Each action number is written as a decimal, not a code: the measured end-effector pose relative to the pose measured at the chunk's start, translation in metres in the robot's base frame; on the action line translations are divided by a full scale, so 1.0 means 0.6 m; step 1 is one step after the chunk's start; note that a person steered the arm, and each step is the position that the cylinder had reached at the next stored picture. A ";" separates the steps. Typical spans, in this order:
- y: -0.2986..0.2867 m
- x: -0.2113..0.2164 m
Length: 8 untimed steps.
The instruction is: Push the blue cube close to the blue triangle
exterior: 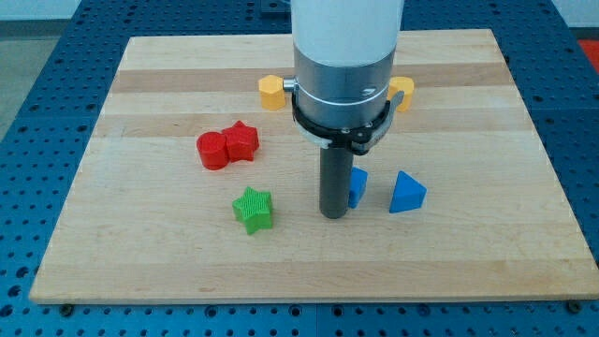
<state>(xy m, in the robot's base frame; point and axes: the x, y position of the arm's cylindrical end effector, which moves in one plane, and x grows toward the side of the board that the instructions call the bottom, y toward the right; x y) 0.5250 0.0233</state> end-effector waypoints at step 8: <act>0.085 -0.062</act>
